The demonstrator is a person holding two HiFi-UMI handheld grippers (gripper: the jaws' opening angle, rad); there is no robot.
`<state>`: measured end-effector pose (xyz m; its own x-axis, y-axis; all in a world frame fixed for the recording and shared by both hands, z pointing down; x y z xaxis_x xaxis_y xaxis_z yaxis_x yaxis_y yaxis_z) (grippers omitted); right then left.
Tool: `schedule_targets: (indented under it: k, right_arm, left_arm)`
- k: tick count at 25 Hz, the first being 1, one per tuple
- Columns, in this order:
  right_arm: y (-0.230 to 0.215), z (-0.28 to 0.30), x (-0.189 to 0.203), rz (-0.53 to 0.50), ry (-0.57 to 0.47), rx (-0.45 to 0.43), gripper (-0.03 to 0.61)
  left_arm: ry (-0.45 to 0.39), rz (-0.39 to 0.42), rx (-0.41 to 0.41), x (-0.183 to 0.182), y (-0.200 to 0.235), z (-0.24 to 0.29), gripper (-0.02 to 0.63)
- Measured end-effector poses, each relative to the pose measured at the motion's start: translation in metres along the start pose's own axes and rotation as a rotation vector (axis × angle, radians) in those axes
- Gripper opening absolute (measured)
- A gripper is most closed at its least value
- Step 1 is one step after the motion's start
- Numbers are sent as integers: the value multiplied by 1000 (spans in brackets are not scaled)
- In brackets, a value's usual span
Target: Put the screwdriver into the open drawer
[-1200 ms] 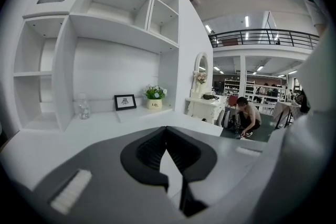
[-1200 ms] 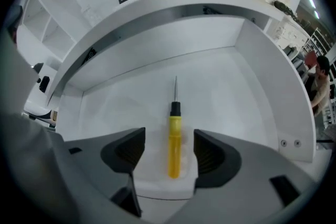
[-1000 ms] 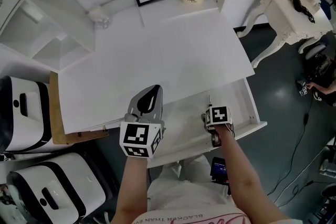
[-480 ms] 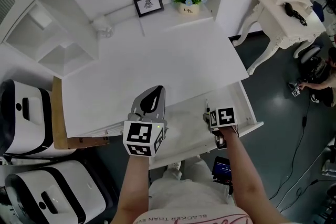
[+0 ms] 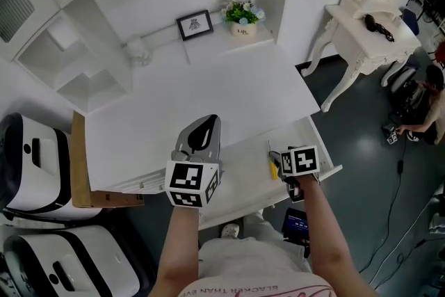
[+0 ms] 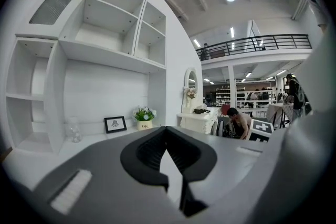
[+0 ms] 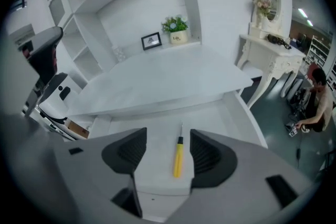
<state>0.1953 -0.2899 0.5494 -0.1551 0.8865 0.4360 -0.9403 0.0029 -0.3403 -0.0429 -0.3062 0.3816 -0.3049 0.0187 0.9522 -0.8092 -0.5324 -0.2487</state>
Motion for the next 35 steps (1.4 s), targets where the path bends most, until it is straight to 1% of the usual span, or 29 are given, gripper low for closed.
schedule_targets:
  k: [3, 5, 8, 11, 16, 22, 31, 35]
  right_arm:
    - [3, -17, -9, -21, -57, 3, 245]
    - [6, -27, -15, -33, -98, 14, 216]
    - [11, -45, -27, -44, -177, 37, 140]
    - [18, -64, -37, -51, -250, 42, 82]
    - [33, -92, -50, -73, -334, 28, 20]
    - [50, -124, -56, -86, -431, -39, 8]
    - [67, -193, -77, -173, -635, -50, 6]
    - [73, -216, -84, -169, -696, -95, 6]
  left_arm:
    - [-21, 1, 1, -7, -3, -1, 9]
    - [-36, 8, 5, -13, -2, -2, 9]
    - [-62, 28, 6, -24, -1, -2, 9]
    - [-90, 46, 6, -36, 1, -3, 9]
    - [-115, 69, 3, -50, 4, -5, 9]
    - [-140, 78, -9, -62, 7, -10, 9]
    - [-203, 115, -15, -91, 1, -18, 9]
    - [-233, 133, -23, -102, 2, -20, 9]
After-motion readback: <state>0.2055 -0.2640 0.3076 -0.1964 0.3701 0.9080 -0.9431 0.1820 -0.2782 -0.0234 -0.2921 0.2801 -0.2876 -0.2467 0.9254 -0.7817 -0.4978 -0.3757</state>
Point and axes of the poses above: the fingertips, and each gripper's own axes: z forward along the fingers, y to its left, x out of its underside, the point moved 7 cm from there along -z, backward along the fingers, and after that the axes turned 15 degrees about z, right-handed, at the moved point
